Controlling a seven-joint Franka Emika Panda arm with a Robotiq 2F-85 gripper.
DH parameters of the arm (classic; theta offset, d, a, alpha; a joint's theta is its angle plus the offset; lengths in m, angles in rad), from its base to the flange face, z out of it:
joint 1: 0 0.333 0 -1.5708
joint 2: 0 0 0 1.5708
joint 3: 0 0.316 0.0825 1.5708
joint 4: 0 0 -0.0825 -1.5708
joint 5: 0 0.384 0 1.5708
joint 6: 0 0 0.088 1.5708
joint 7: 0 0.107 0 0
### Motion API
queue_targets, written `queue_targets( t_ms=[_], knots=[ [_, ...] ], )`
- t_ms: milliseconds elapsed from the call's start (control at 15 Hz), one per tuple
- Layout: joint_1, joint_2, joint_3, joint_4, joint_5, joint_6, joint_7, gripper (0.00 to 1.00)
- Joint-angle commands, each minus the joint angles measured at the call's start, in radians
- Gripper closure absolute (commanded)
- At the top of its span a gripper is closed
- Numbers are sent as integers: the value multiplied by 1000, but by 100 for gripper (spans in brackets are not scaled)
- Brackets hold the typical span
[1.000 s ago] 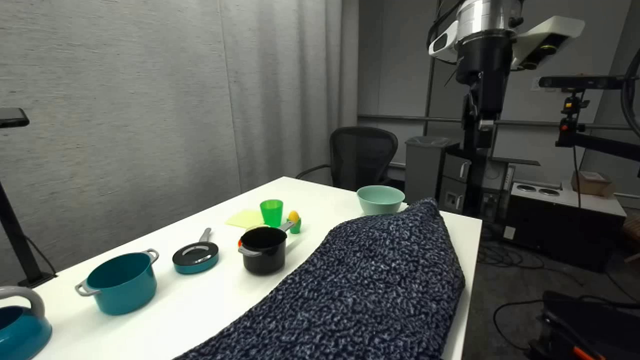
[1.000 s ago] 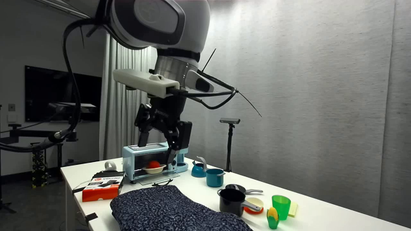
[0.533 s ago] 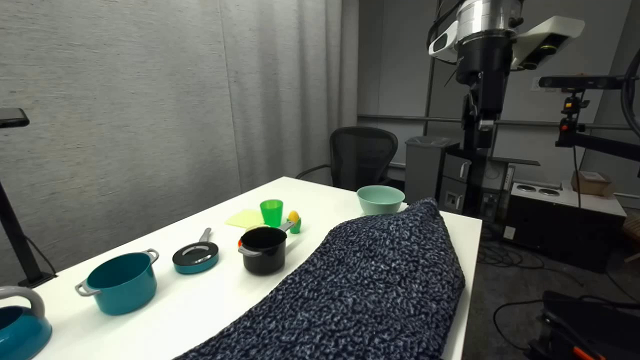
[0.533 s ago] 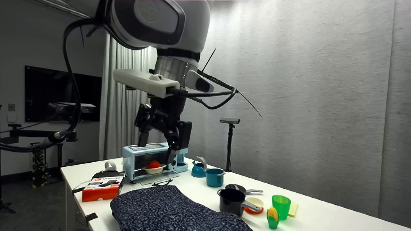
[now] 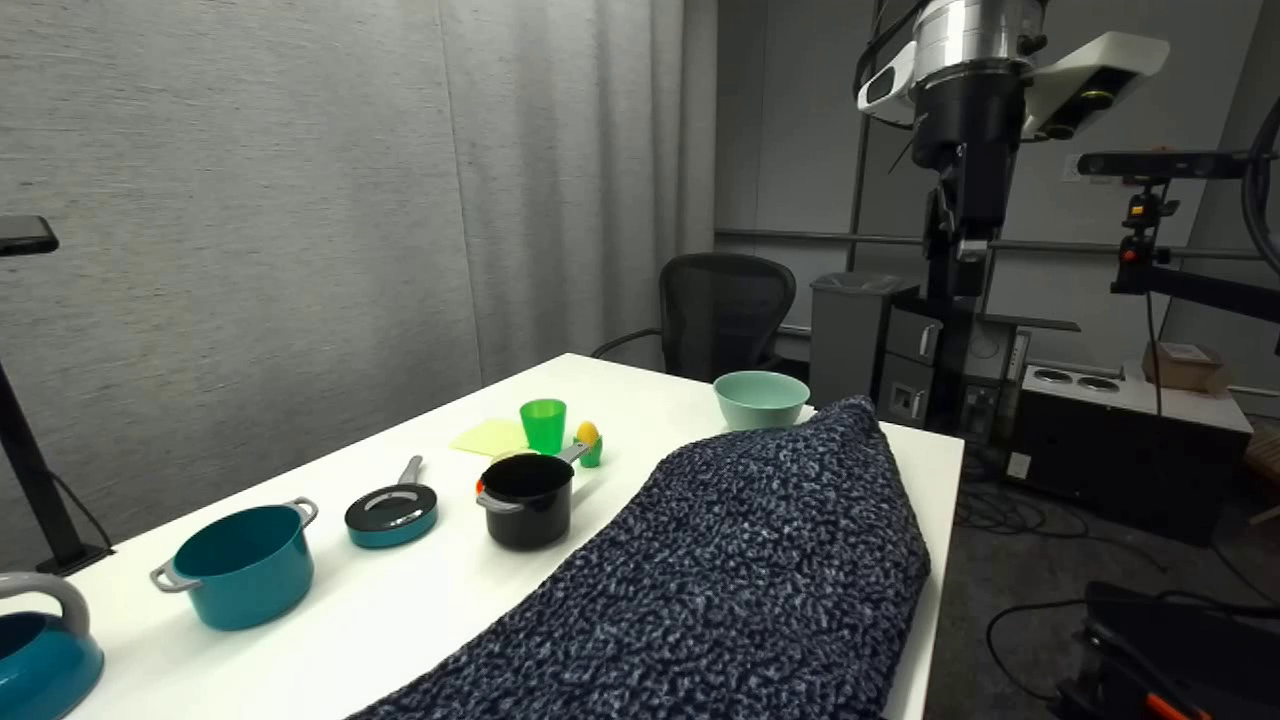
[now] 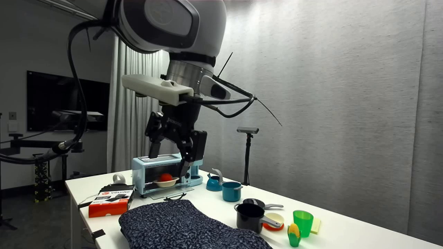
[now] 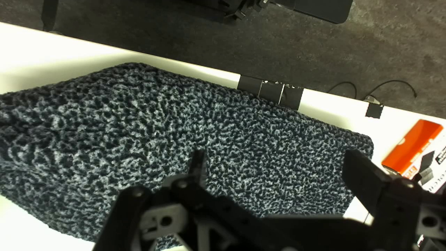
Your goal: Fold up the grey cloth on the table.
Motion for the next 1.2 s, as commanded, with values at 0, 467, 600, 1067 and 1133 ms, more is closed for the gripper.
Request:
queue_targets(
  t_ms=[0,467,600,1067,1133],
  knots=[
    [-25,3,21,2,9,-4,-8,0],
    [-14,34,42,5,53,69,28,0],
    [1,77,63,4,94,127,38,0],
    [89,319,215,99,146,287,-8,0],
    [97,362,241,119,138,320,8,0]
  ],
)
